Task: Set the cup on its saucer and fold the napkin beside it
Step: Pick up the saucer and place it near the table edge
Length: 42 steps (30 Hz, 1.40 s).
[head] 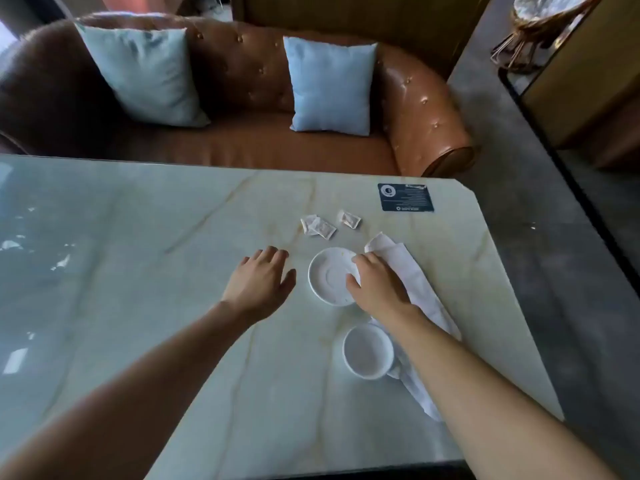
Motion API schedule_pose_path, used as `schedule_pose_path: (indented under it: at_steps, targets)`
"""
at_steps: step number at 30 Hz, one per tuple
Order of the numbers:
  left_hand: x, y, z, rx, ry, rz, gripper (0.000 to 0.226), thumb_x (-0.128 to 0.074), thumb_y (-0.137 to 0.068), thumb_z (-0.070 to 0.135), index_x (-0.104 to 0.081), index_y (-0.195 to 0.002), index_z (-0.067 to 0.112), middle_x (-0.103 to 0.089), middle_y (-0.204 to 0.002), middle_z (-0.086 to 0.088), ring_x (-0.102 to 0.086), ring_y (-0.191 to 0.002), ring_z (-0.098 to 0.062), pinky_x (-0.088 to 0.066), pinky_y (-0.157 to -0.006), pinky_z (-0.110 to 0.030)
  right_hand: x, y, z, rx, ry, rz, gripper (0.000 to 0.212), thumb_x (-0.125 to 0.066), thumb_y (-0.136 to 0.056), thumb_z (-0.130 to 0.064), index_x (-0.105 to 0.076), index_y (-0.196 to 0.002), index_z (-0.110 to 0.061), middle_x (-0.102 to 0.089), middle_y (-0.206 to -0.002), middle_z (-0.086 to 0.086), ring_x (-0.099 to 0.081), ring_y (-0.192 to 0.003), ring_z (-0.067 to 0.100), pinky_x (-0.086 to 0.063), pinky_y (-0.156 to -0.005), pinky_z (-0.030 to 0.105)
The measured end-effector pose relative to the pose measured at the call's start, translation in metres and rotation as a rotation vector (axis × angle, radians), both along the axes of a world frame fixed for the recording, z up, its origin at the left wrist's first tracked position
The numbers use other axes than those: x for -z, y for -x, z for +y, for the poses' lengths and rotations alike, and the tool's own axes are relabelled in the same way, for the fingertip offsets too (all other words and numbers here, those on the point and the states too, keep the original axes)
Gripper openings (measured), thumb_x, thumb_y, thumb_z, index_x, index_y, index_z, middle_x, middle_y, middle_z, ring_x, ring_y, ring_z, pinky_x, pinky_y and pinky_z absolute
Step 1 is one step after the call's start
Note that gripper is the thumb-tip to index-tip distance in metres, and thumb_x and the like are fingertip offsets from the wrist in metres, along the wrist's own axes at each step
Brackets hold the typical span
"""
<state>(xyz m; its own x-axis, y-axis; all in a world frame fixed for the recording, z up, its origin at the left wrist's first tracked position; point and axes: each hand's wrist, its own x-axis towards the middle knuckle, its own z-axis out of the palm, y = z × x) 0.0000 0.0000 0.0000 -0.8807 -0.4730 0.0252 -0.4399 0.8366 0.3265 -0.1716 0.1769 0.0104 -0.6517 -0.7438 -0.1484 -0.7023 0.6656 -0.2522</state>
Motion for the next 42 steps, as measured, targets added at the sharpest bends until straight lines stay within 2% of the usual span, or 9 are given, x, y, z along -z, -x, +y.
schedule_pose_path:
  at_steps: [6, 10, 14, 17, 21, 28, 32, 38, 42]
  targets:
    - [0.049, 0.027, 0.015, -0.056, -0.155, -0.127, 0.042, -0.046, -0.101, 0.044, -0.056, -0.127, 0.013, -0.063, -0.121, -0.008, -0.06, -0.11, -0.034, -0.05, -0.089, -0.043, 0.05, 0.016, 0.007, 0.082, -0.09, -0.184, 0.03, -0.047, -0.097, -0.025, -0.052, -0.121, -0.007, -0.052, -0.123, 0.012, -0.054, -0.112, 0.032, -0.044, -0.09, 0.038]
    - [0.072, 0.049, 0.019, -0.116, -0.252, -0.171, 0.042, -0.046, -0.101, 0.045, -0.055, -0.126, 0.013, -0.063, -0.121, -0.009, -0.06, -0.111, -0.035, -0.05, -0.088, -0.043, 0.073, 0.031, 0.014, 0.138, -0.182, -0.149, 0.027, -0.045, -0.099, -0.03, -0.05, -0.112, -0.007, -0.053, -0.119, 0.014, -0.056, -0.108, 0.033, -0.044, -0.083, 0.038]
    - [0.09, 0.068, 0.02, -0.194, -0.356, -0.176, 0.038, -0.05, -0.1, 0.044, -0.055, -0.123, 0.014, -0.065, -0.123, -0.009, -0.059, -0.114, -0.035, -0.052, -0.086, -0.043, 0.089, 0.049, 0.026, 0.234, -0.274, -0.188, 0.036, -0.038, -0.099, -0.037, -0.046, -0.127, -0.017, -0.052, -0.13, 0.009, -0.051, -0.12, 0.032, -0.048, -0.091, 0.046]
    - [0.101, 0.078, 0.022, -0.227, -0.385, -0.188, 0.038, -0.053, -0.099, 0.042, -0.055, -0.124, 0.015, -0.066, -0.123, -0.009, -0.058, -0.114, -0.034, -0.051, -0.082, -0.041, 0.096, 0.059, 0.033, 0.271, -0.306, -0.1, 0.038, -0.034, -0.098, -0.038, -0.048, -0.131, -0.022, -0.05, -0.13, 0.008, -0.046, -0.12, 0.031, -0.045, -0.091, 0.047]
    - [0.11, 0.087, 0.024, -0.313, -0.439, -0.18, 0.031, -0.055, -0.098, 0.031, -0.058, -0.123, 0.012, -0.067, -0.117, -0.012, -0.06, -0.109, -0.037, -0.052, -0.081, -0.042, 0.099, 0.066, 0.031, 0.234, -0.218, 0.03, 0.036, -0.042, -0.097, -0.04, -0.058, -0.112, -0.012, -0.053, -0.114, 0.012, -0.051, -0.106, 0.032, -0.047, -0.084, 0.042]
    - [0.121, 0.089, 0.03, -0.424, -0.551, -0.157, 0.034, -0.05, -0.1, 0.023, -0.057, -0.132, 0.014, -0.074, -0.101, -0.014, -0.063, -0.103, -0.038, -0.053, -0.08, -0.042, 0.114, 0.068, 0.01, 0.188, -0.095, -0.269, 0.027, -0.051, -0.099, -0.03, -0.055, -0.108, -0.005, -0.062, -0.116, 0.016, -0.059, -0.106, 0.035, -0.047, -0.082, 0.039]
    - [0.123, 0.088, 0.031, -0.503, -0.602, -0.093, 0.033, -0.053, -0.097, 0.016, -0.061, -0.128, 0.01, -0.075, -0.101, -0.015, -0.065, -0.102, -0.038, -0.052, -0.081, -0.04, 0.12, 0.067, 0.007, 0.205, -0.083, -0.332, 0.022, -0.053, -0.098, -0.027, -0.052, -0.105, -0.007, -0.066, -0.108, 0.017, -0.061, -0.102, 0.037, -0.045, -0.074, 0.037]
    - [0.115, 0.059, 0.029, -0.606, -0.606, -0.011, 0.028, -0.052, -0.097, 0.017, -0.064, -0.122, 0.013, -0.073, -0.085, -0.009, -0.065, -0.086, -0.033, -0.043, -0.066, -0.033, 0.107, 0.05, -0.004, 0.143, 0.02, -0.415, 0.014, -0.054, -0.095, -0.018, -0.042, -0.088, -0.015, -0.066, -0.096, 0.016, -0.06, -0.092, 0.036, -0.041, -0.068, 0.036]
    - [0.1, 0.028, 0.018, -0.678, -0.58, 0.043, 0.025, -0.053, -0.098, 0.018, -0.064, -0.119, 0.014, -0.067, -0.074, 0.0, -0.061, -0.077, -0.028, -0.042, -0.064, -0.032, 0.092, 0.029, -0.026, 0.085, 0.077, -0.466, 0.009, -0.056, -0.094, -0.016, -0.049, -0.097, -0.011, -0.066, -0.095, 0.013, -0.059, -0.092, 0.034, -0.044, -0.072, 0.037]
